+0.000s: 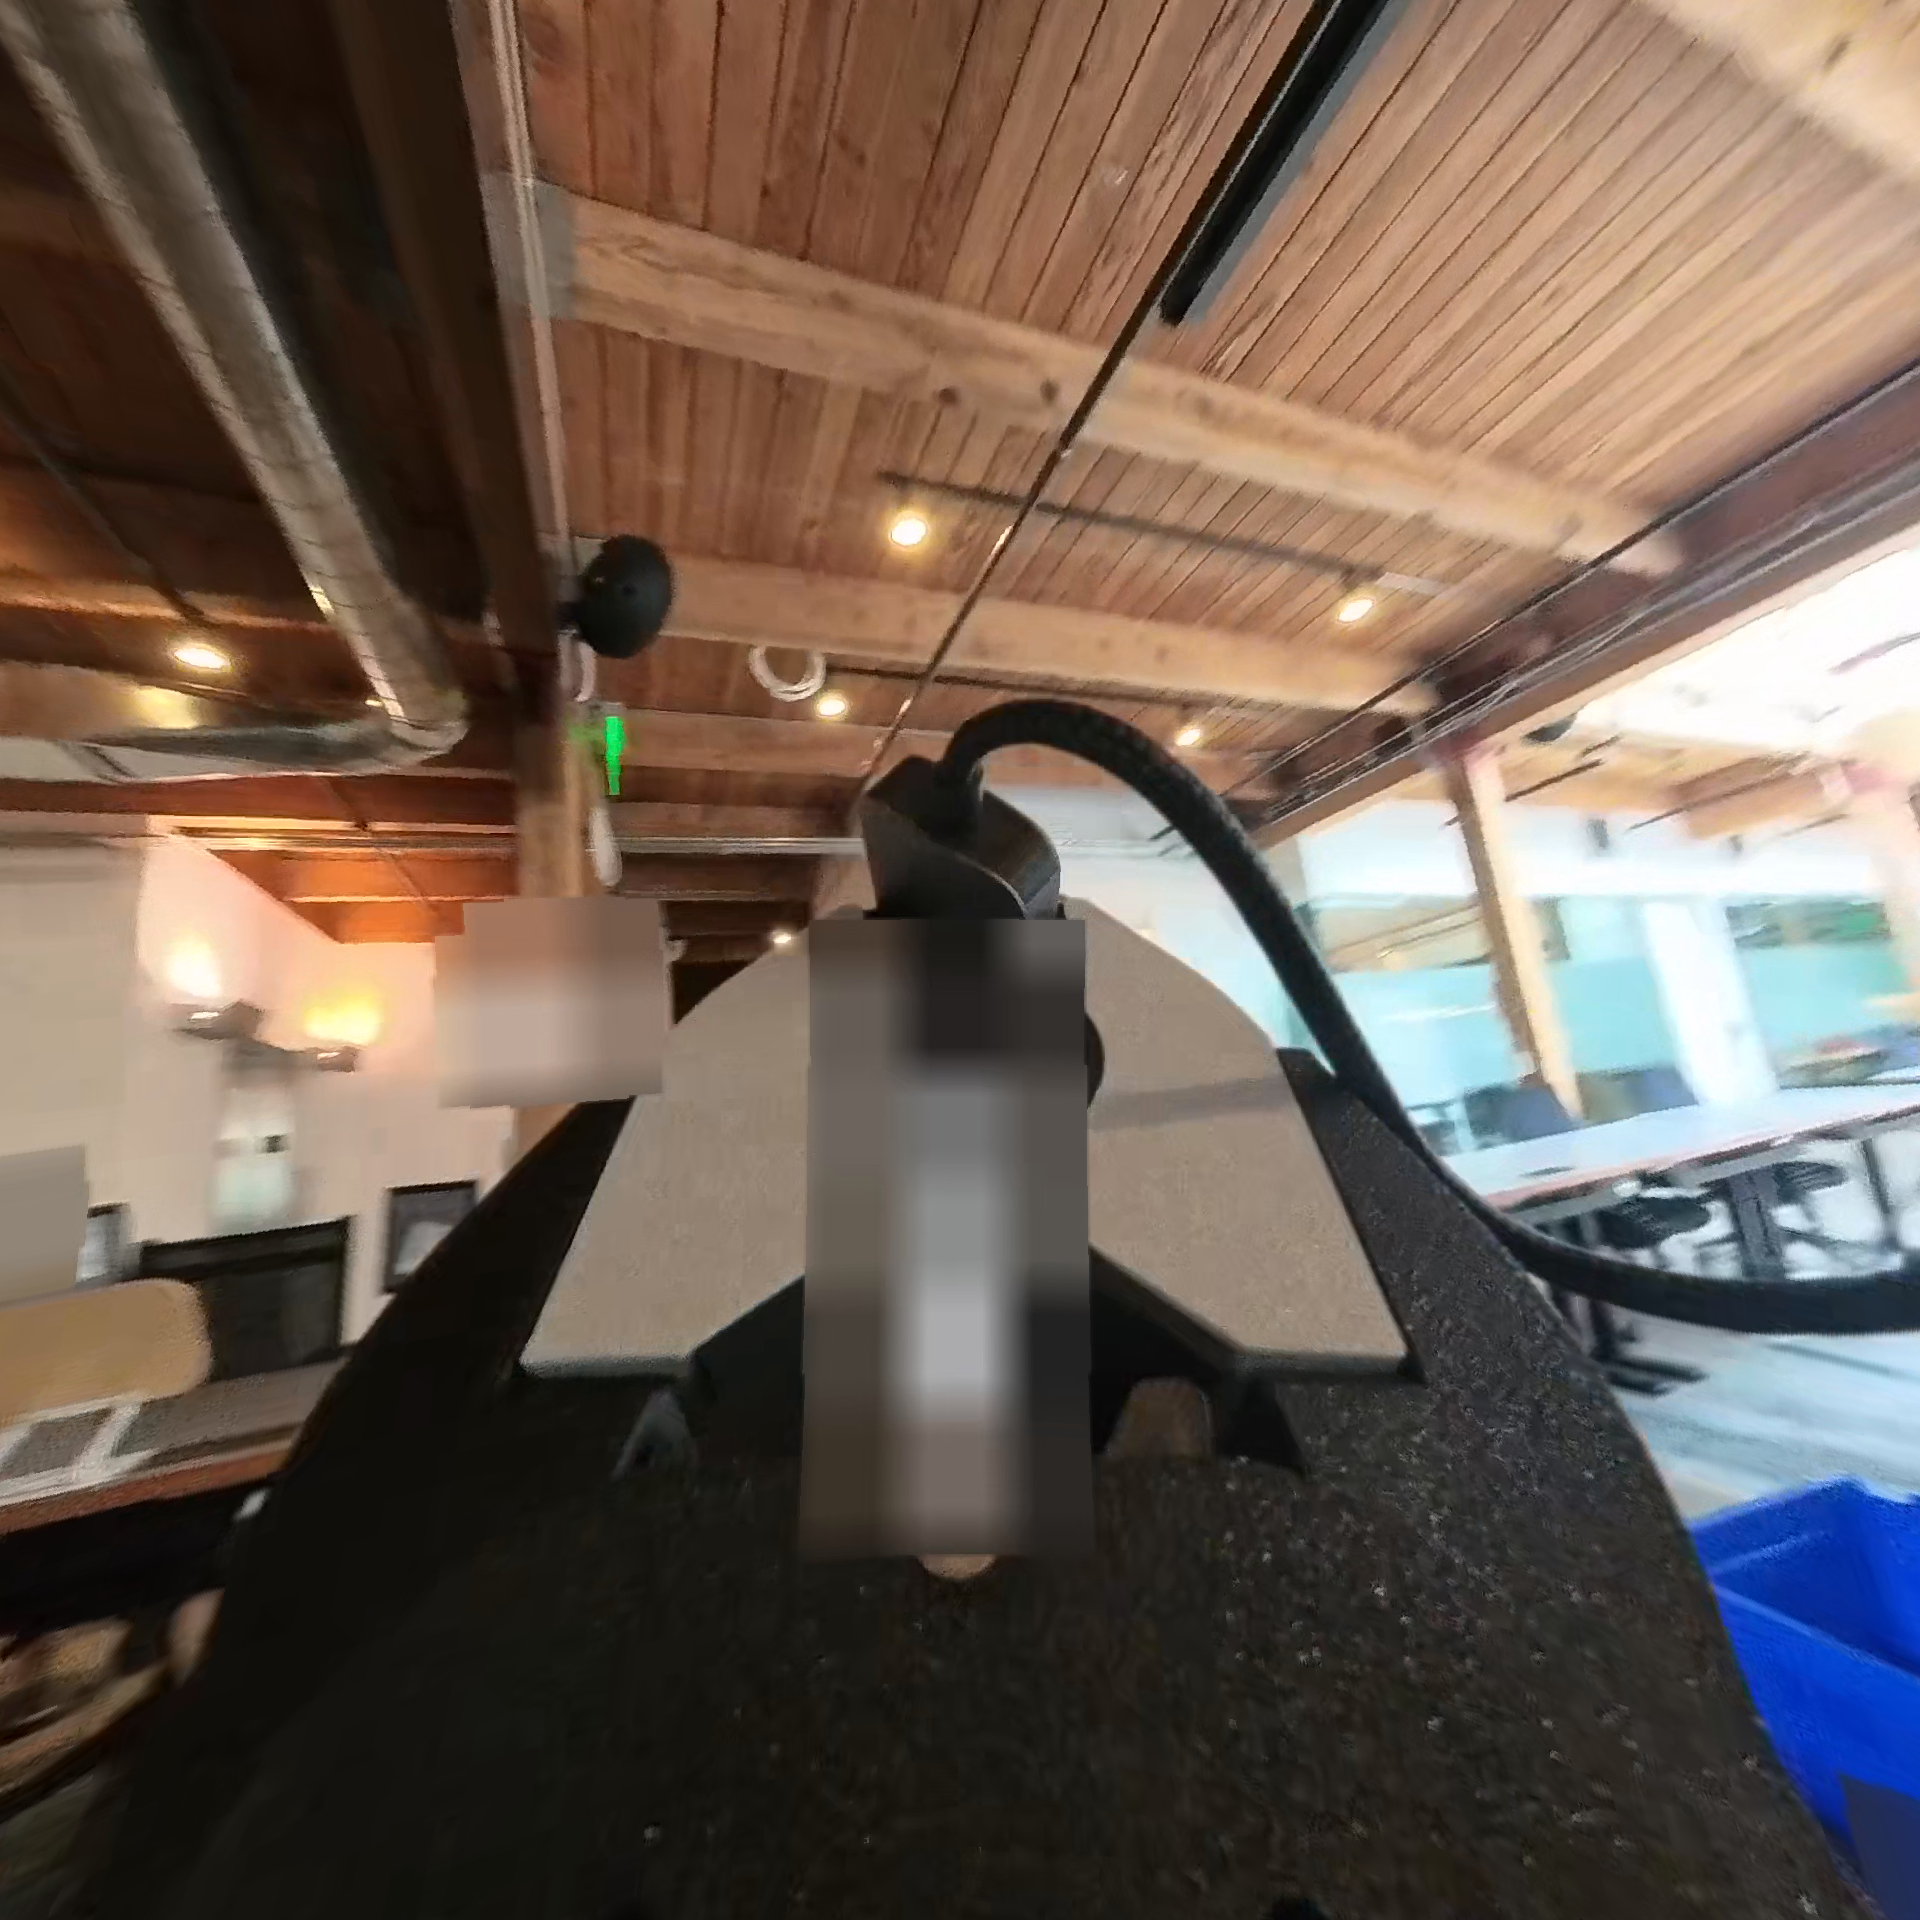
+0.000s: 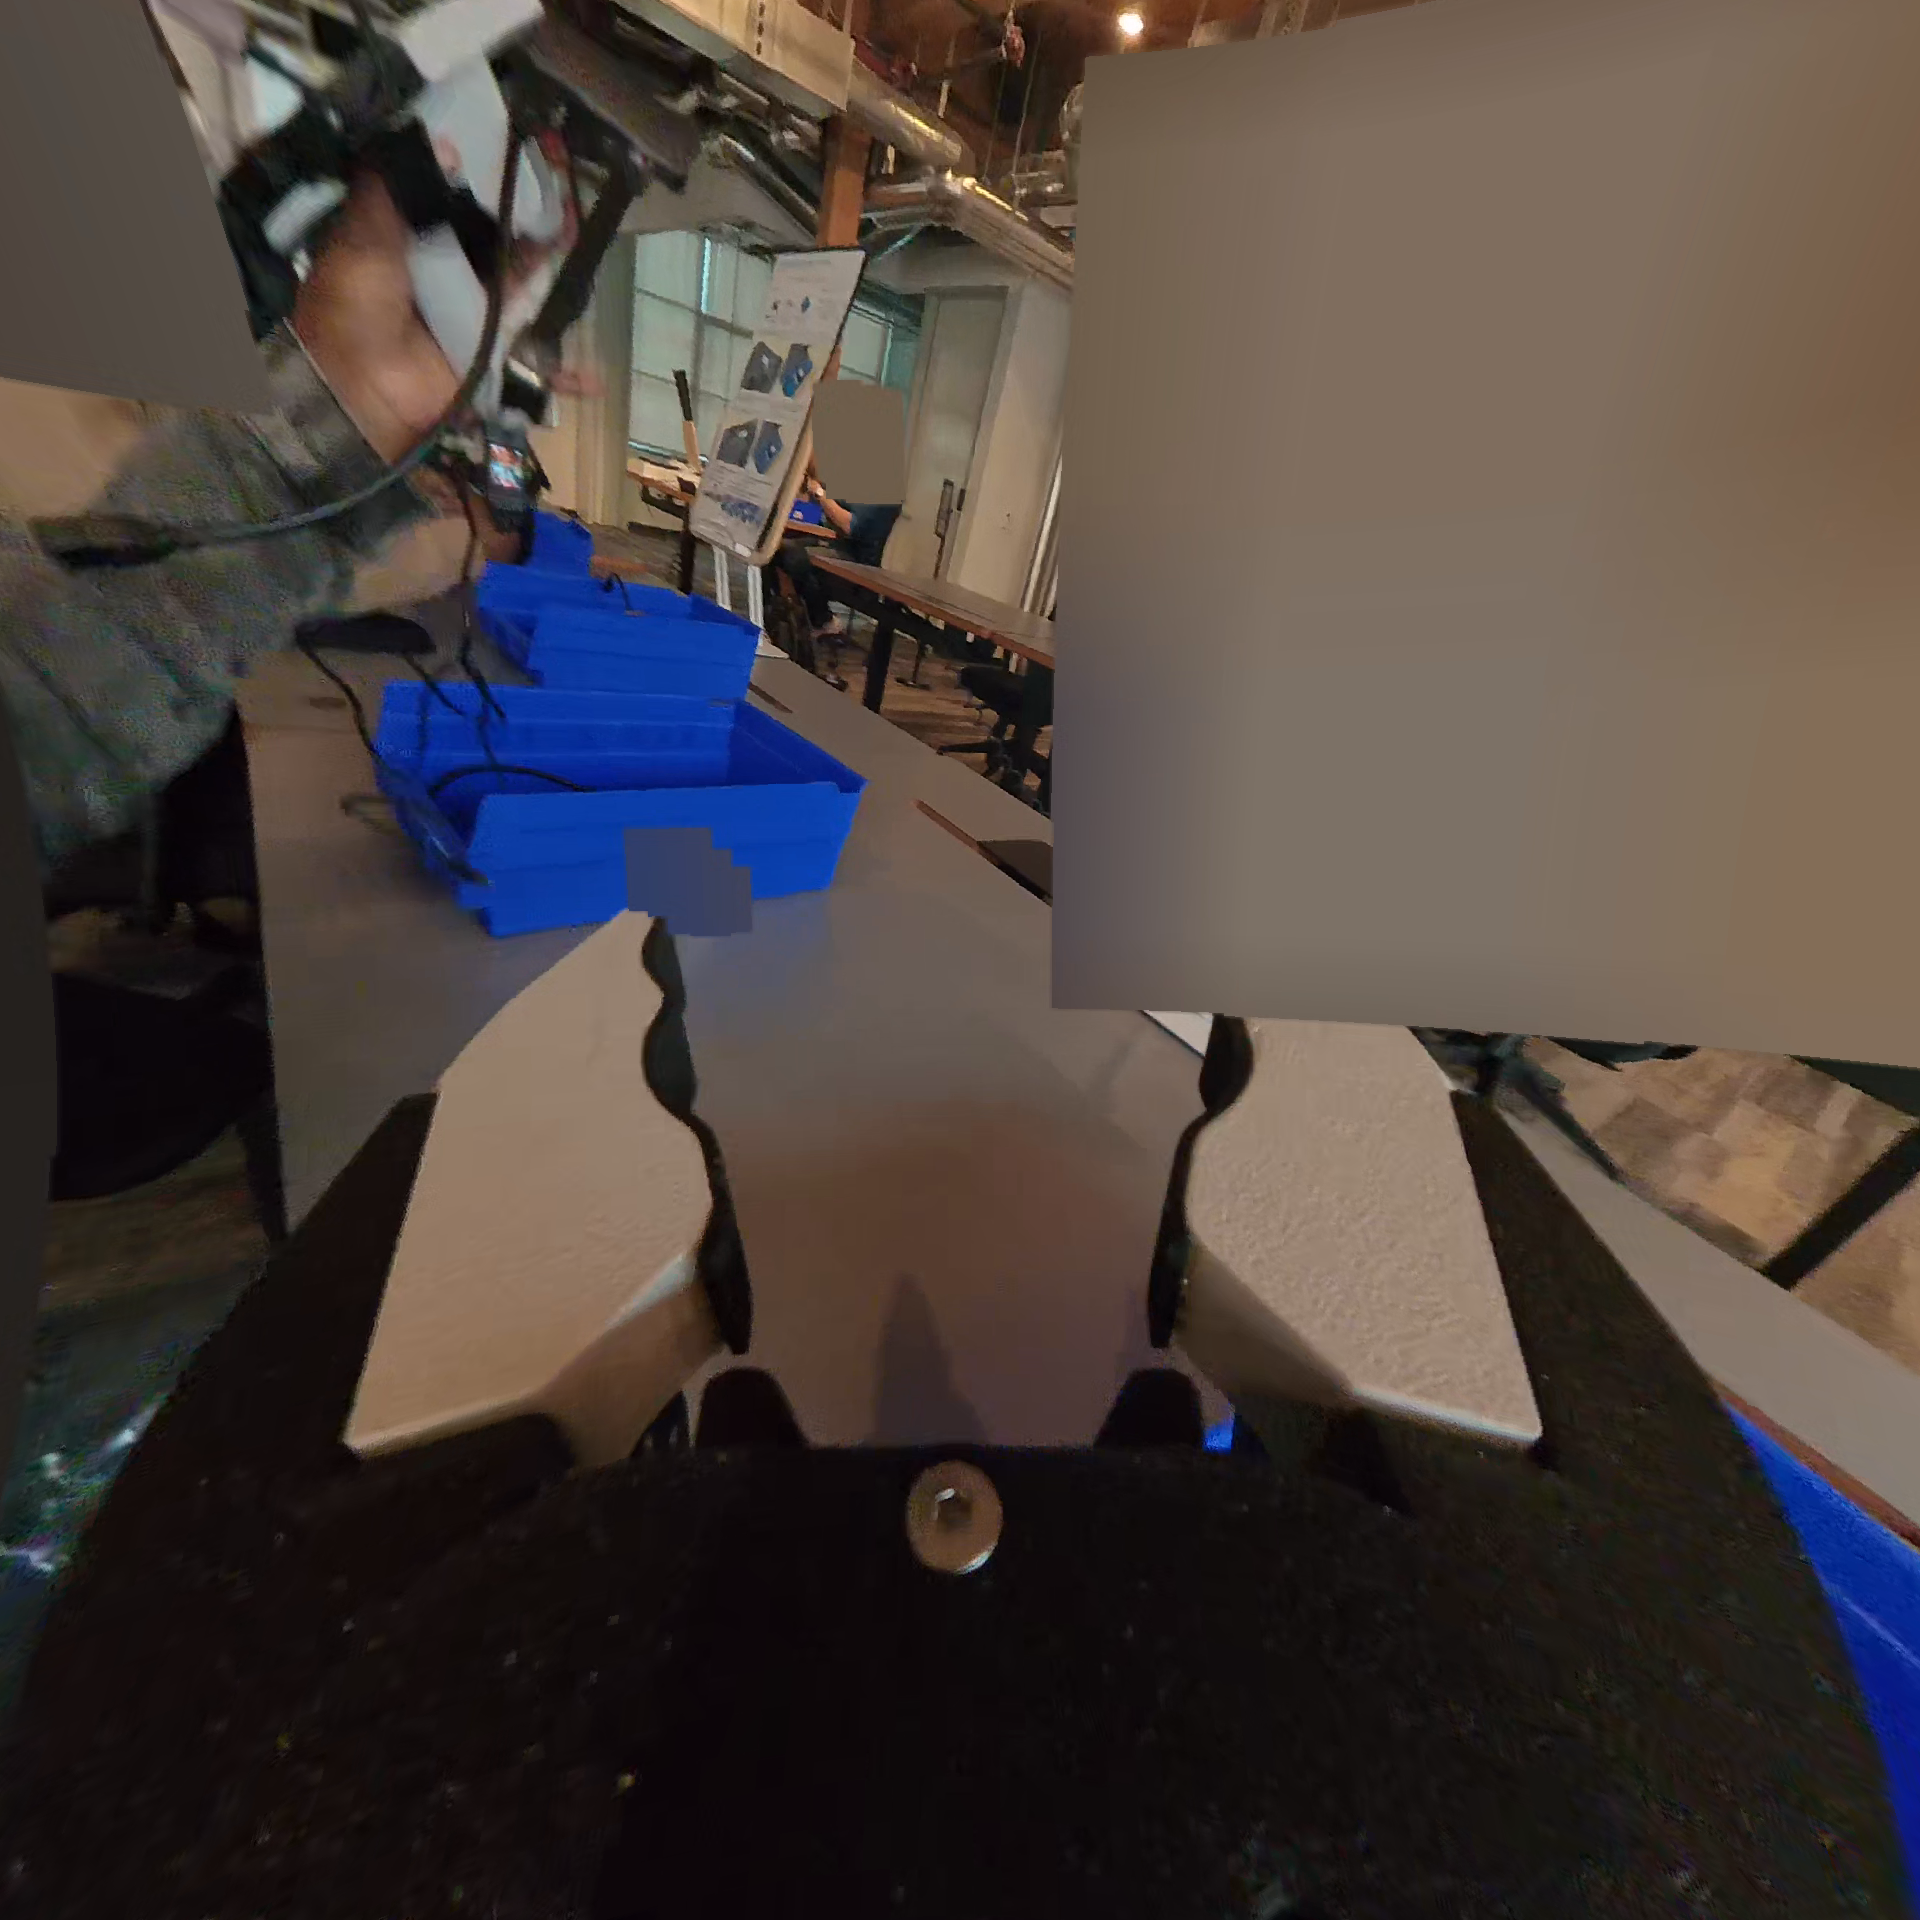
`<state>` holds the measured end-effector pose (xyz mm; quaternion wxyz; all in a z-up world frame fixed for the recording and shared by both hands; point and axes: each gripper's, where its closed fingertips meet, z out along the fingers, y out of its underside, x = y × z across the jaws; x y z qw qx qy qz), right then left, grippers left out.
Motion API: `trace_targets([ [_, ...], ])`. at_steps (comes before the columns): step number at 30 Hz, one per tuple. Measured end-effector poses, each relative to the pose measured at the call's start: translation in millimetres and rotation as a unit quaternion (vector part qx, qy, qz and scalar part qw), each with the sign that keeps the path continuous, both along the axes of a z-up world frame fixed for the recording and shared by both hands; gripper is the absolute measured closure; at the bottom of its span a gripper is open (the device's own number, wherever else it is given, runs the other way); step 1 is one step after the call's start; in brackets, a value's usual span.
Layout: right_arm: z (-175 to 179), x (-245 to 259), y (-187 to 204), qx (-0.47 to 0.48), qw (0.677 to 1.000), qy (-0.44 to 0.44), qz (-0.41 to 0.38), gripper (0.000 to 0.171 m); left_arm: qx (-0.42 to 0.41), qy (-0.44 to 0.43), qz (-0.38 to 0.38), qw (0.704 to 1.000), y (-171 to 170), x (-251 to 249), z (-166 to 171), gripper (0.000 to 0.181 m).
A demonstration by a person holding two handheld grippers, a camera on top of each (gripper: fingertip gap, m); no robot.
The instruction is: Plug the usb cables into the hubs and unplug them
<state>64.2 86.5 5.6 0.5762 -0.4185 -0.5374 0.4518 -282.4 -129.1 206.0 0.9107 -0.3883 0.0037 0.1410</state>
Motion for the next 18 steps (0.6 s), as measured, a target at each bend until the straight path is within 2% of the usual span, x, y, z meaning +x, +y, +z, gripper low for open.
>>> trace_targets([
  [6,-10.2,-31.4,-23.1,-0.059,0.997,0.000,0.055,0.082,0.040,-0.019,-0.087,0.995,19.4,56.1,-50.0,0.152],
  [11,-20.7,-64.1,-39.4,-0.141,0.985,0.006,0.099,0.095,0.069,-0.036,-0.198,0.977,42.2,102.8,-88.7,0.152],
  [15,-25.3,-92.1,-58.4,-0.252,0.954,0.011,0.163,0.104,0.055,-0.044,-0.299,0.952,75.1,137.5,-113.1,0.152],
  [18,-22.0,-108.1,-72.4,-0.350,0.908,0.022,0.229,0.106,0.053,-0.051,-0.373,0.925,87.5,159.4,-127.0,0.152],
])
